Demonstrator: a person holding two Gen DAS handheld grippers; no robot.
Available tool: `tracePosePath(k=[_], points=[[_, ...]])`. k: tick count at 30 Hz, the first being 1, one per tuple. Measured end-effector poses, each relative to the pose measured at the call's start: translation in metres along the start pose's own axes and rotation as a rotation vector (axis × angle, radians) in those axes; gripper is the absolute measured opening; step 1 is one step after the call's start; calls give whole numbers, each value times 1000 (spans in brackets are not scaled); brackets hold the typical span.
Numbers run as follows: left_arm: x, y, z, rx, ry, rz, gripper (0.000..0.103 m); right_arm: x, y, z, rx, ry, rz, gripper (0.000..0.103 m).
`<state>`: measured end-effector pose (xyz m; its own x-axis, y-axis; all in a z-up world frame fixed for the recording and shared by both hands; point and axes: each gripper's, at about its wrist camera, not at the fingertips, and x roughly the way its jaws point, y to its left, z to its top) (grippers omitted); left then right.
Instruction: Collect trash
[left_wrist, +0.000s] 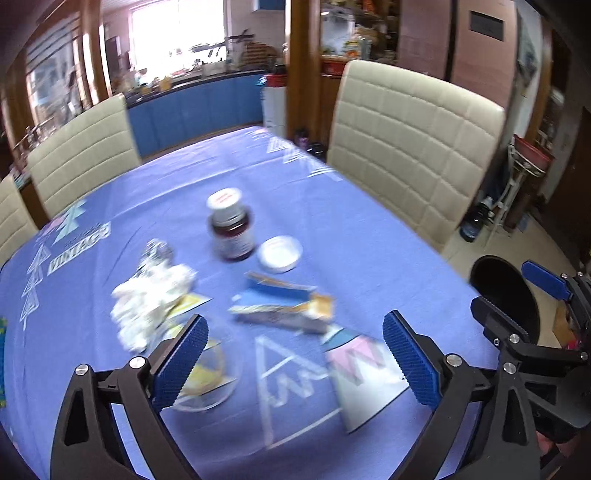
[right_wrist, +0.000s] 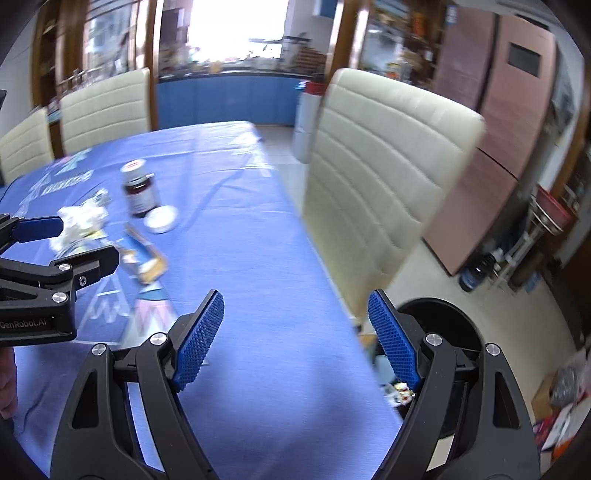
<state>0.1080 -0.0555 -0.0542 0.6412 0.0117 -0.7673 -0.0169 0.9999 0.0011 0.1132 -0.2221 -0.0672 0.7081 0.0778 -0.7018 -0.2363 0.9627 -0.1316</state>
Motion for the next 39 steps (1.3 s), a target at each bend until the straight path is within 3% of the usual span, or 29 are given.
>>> tracePosePath(k=[5,13,18,25,34,39], points=[[1,33,-21,-31,39,75,94,8,38,2,-52,14,62,81],[14,61,-42,-52,91,102,94,26,75,3,-122,41,109,81],[34,67,-43,-71,123,69,94,39,82,6,-143,51,120,81],[56,69,-39,-80,155,87,94,55,83,14,-161,57,136,81],[62,80,-30,-84,132,102,94,79,91,25,-160,75,201,81],[62,88,-31,-98,129,84,94,87,104,29,-195,87,266,68]])
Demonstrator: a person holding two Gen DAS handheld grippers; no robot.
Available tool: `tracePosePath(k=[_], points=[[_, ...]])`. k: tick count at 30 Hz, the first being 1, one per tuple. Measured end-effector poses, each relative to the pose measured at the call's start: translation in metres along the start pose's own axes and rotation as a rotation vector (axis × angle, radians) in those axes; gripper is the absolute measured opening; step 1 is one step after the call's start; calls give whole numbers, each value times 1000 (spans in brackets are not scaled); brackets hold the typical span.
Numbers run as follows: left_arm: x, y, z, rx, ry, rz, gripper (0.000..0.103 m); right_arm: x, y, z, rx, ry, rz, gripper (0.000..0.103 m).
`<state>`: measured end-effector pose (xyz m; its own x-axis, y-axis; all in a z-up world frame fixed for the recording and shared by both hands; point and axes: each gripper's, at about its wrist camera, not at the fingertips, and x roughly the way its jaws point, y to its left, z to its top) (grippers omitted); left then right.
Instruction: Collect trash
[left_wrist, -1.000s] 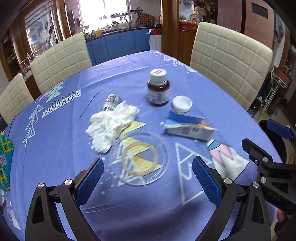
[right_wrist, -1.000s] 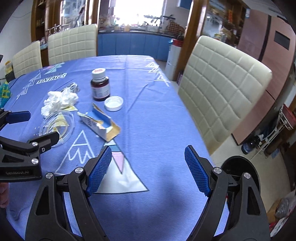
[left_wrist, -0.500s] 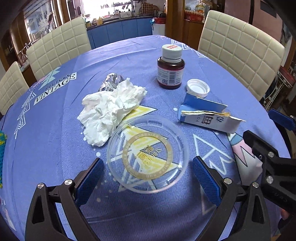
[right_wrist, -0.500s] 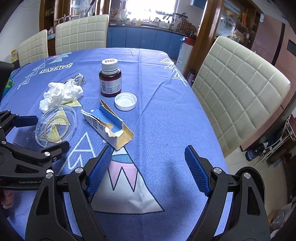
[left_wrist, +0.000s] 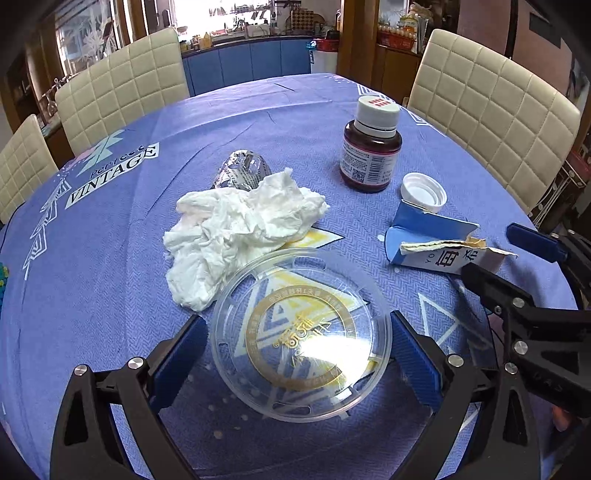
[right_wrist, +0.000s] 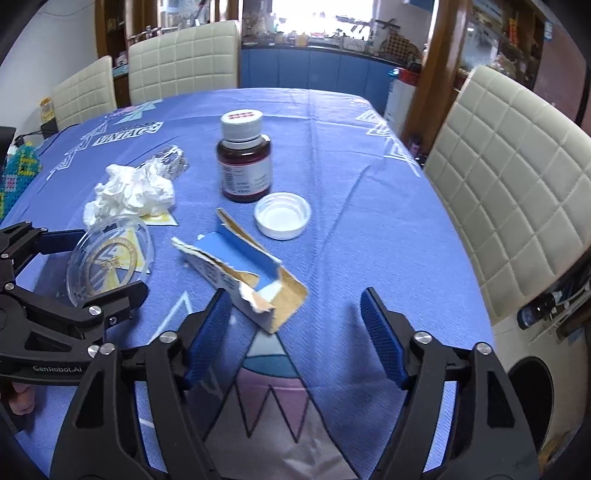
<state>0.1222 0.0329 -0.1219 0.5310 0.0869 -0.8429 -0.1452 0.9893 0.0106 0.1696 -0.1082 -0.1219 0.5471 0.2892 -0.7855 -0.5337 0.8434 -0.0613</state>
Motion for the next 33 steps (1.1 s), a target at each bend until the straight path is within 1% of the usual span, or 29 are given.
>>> tracePosePath(k=[1,4,5,6,7,8,10,12,13,14,16,18,20,25,27,30,32,33], points=[[0,1,0,1,-1,1,94,1,3,1,-11,1,9,66],[-2,6,-2,-3,-7,17,94,3,12,3,-46,-3,41,58],[-2,7,-2,-5,-8,14,93,4,15,4,-58,-3,55,51],[-3,9,-2,-9,-9,18,89,5,18,4,-67,-1,66,40],[-4,10,-2,-11,-12,17,87,6,20,5,-74,3,78,38],[-5,11,-2,-11,-11,22,87,7,23,5,-79,6,92,34],[-6,12,-3,-9,-11,30,87,4,25,4,-79,-3,120,31],[-8,11,-4,-8,-16,28,86,0,28,3,-85,-14,122,29],[-10,10,-5,-6,-24,31,86,-3,29,2,-86,-18,124,16],[-12,9,-5,-4,-34,33,86,-3,29,2,-84,-13,128,13],[-16,7,-5,-4,-46,24,86,-6,27,-1,-78,-12,120,13],[-20,2,-5,5,-60,20,85,-10,22,-4,-63,-8,119,9],[-23,-4,-4,19,-68,10,85,-15,17,-6,-51,-10,110,9],[-32,-25,-4,71,-90,-22,85,-31,2,-17,-8,-14,72,9],[-36,-35,-5,96,-99,-36,85,-37,-4,-22,7,-14,61,7],[-40,-47,-6,125,-108,-56,85,-48,-11,-30,28,-15,41,7],[-43,-52,-7,135,-115,-55,85,-50,-15,-33,33,3,45,7],[-44,-53,-7,138,-120,-48,85,-52,-15,-34,28,3,38,10]])
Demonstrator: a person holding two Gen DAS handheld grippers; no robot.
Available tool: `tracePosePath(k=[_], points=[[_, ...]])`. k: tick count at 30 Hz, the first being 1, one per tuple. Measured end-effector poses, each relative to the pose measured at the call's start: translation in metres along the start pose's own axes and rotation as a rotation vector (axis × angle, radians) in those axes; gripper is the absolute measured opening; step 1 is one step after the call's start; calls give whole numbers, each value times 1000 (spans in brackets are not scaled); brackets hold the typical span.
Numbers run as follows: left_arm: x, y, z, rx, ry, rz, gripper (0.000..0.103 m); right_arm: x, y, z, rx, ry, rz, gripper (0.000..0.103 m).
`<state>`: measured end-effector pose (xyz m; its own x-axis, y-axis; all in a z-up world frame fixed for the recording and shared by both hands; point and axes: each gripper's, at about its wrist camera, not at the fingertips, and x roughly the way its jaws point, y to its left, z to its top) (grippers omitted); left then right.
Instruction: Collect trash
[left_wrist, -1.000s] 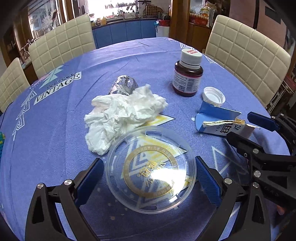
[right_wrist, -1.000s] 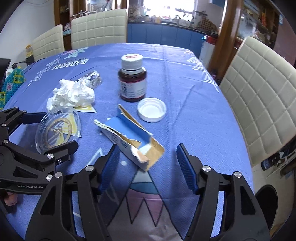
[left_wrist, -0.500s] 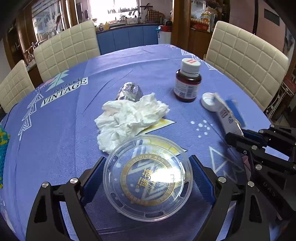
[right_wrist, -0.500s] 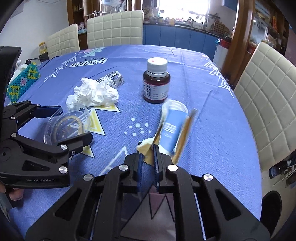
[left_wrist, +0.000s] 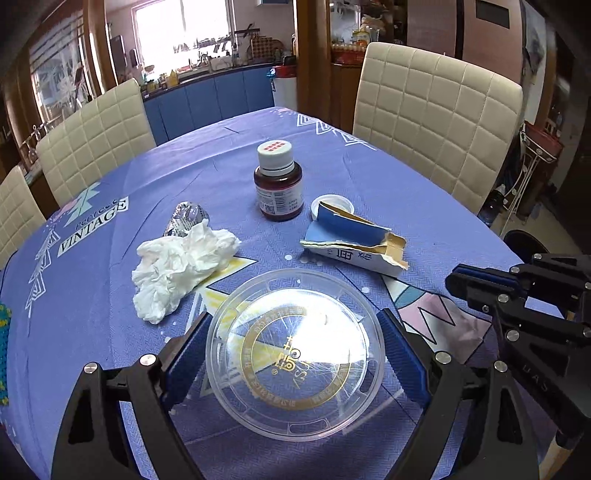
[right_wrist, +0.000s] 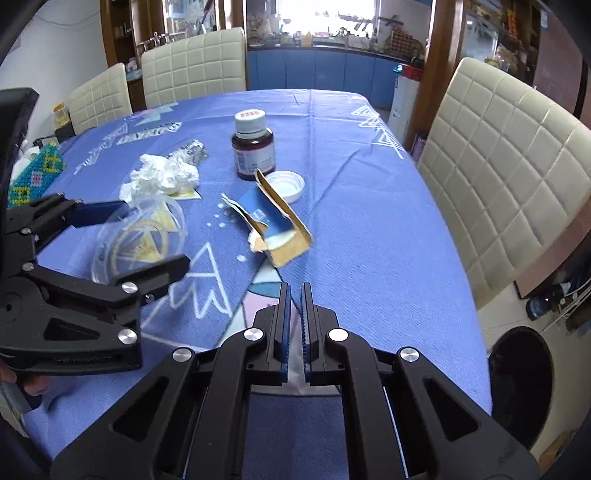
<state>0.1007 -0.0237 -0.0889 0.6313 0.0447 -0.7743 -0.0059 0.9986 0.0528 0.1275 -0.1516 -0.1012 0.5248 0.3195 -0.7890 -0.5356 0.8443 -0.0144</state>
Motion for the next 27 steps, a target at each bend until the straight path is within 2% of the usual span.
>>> tracePosePath(k=[11,14,16,17,18,19,23,27], points=[[0,37,5,-71,-8,82,85,20,11,23,-44,-2,25,10],[1,42,5,-84,-6,98,85,29,16,29,-63,-4,21,13],[2,46,5,-92,-4,105,85,33,16,33,-72,-8,18,35],[3,47,5,-94,-2,108,85,33,16,34,-70,-18,13,72],[4,49,5,-98,0,114,85,30,16,35,-66,-47,0,90],[5,51,5,-101,1,117,85,24,16,36,-69,-92,-19,89],[8,57,6,-114,7,127,85,32,17,40,-90,-65,14,87],[9,65,7,-129,7,147,85,51,24,44,-124,-34,26,76]])
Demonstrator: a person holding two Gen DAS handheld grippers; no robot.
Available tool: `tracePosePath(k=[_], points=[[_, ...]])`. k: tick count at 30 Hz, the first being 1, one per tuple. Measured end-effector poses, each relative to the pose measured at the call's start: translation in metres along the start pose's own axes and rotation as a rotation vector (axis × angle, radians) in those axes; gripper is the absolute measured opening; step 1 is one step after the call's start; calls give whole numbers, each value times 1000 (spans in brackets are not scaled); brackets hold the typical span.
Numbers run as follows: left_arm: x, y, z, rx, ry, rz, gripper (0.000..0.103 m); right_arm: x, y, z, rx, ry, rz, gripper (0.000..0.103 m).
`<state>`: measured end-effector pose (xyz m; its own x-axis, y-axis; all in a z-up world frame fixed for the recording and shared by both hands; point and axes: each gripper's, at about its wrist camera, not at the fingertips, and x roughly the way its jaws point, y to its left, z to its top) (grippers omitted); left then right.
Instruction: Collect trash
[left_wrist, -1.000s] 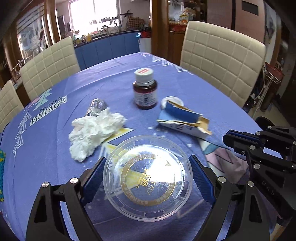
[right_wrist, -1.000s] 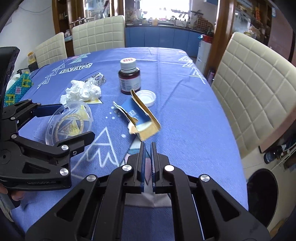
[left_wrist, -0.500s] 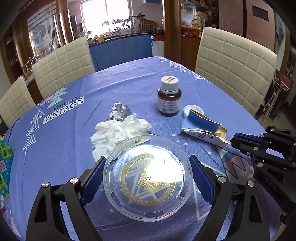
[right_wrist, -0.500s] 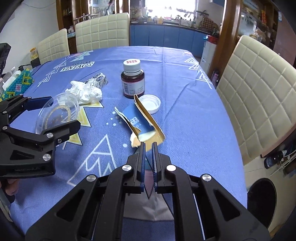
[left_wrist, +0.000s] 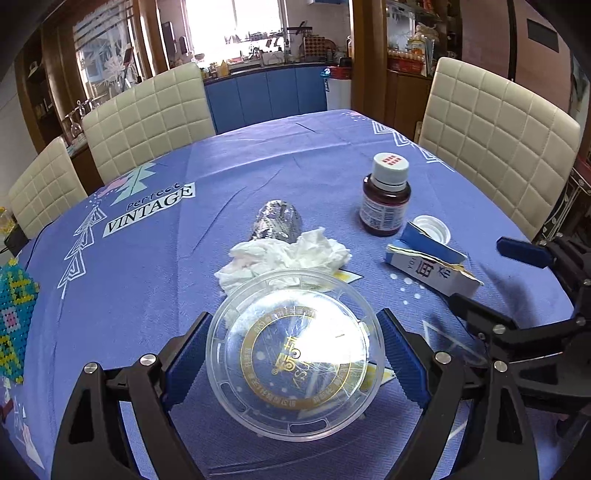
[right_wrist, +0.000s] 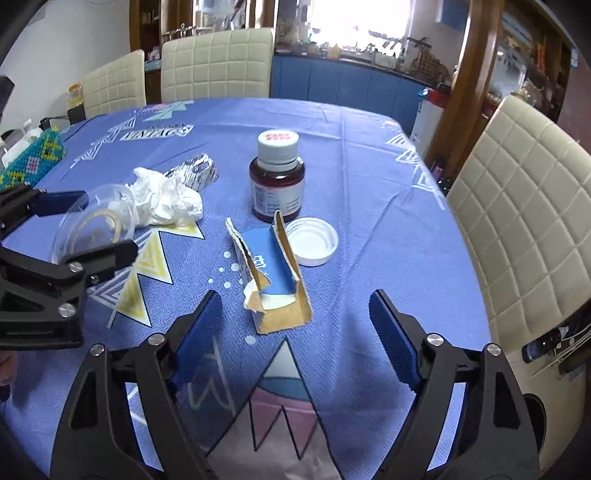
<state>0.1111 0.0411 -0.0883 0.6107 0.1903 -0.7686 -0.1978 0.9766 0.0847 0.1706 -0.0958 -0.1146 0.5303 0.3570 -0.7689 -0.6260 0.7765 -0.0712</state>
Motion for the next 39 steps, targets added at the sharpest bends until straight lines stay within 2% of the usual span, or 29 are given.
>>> tracePosePath(k=[8,10,11,12,13,26,39], points=[[3,14,3,-26,3,30,85,21,17,9,-44,24,63,67],[3,14,3,-27,1,31,85,25,18,12,-45,35,67,61],[3,14,3,-27,1,31,85,27,17,13,-37,37,77,54],[3,14,3,-27,1,29,85,27,16,14,-26,40,86,42],[3,13,3,-27,1,27,85,27,15,15,-17,43,99,39],[-2,-16,2,28,-6,-32,85,-4,7,-13,9,36,69,37],[-16,-94,-1,174,-32,-172,85,-52,-41,-63,145,47,-54,38]])
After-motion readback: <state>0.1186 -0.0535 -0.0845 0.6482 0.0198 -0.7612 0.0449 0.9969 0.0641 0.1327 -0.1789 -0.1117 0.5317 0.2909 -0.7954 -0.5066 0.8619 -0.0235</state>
